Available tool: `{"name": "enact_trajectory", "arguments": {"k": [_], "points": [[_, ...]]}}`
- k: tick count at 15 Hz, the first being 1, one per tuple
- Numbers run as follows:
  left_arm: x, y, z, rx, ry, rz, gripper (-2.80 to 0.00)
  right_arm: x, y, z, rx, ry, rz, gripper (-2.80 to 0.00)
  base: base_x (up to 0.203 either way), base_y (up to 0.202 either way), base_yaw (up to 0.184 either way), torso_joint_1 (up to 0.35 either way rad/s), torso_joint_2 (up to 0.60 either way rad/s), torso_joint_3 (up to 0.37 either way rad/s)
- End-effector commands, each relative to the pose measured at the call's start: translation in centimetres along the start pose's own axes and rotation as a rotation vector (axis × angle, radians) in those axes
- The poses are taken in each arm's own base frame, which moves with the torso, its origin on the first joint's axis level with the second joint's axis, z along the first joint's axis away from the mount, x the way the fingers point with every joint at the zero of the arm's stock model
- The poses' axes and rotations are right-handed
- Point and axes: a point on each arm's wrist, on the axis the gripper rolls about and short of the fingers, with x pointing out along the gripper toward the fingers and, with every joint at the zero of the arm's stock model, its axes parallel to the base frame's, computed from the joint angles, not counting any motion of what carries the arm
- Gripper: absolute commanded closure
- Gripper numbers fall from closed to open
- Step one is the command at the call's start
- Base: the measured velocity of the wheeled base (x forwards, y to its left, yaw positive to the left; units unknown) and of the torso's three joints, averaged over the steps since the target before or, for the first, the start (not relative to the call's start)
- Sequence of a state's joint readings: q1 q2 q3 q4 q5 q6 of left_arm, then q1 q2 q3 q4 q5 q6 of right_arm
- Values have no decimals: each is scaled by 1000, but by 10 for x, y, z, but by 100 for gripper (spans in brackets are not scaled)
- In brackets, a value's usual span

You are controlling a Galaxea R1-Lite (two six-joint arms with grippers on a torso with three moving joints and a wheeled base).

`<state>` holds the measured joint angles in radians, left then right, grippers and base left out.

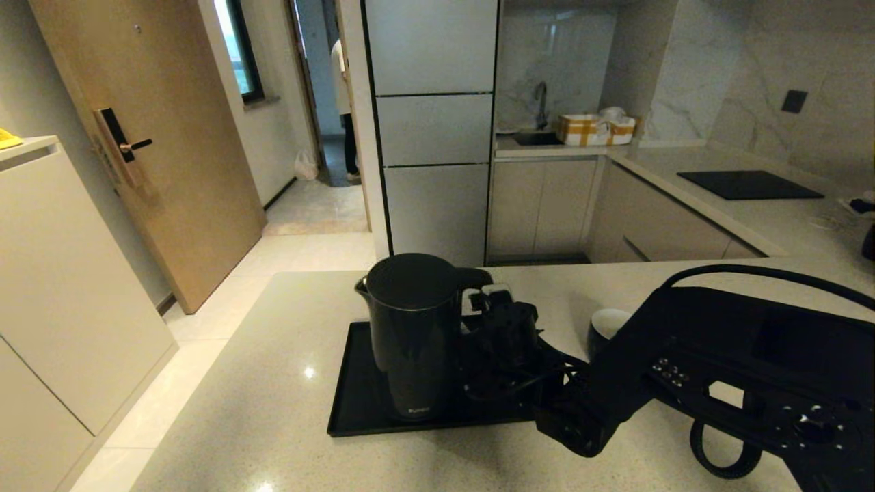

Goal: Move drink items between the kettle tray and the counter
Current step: Return the kettle to its original position

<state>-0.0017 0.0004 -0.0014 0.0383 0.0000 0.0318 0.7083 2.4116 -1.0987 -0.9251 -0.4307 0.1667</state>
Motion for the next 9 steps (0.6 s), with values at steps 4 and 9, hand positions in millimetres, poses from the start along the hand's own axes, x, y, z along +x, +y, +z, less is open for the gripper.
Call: {"name": "enact_trajectory", "arguments": {"k": [4, 9], "points": [[0, 0, 0, 0, -1, 0, 0, -15, 1, 10, 37, -16, 24, -280, 0, 0, 0, 0, 0, 0], [0, 0, 0, 0, -1, 0, 0, -45, 10, 17, 52, -6, 96, -280, 0, 0, 0, 0, 0, 0]]}}
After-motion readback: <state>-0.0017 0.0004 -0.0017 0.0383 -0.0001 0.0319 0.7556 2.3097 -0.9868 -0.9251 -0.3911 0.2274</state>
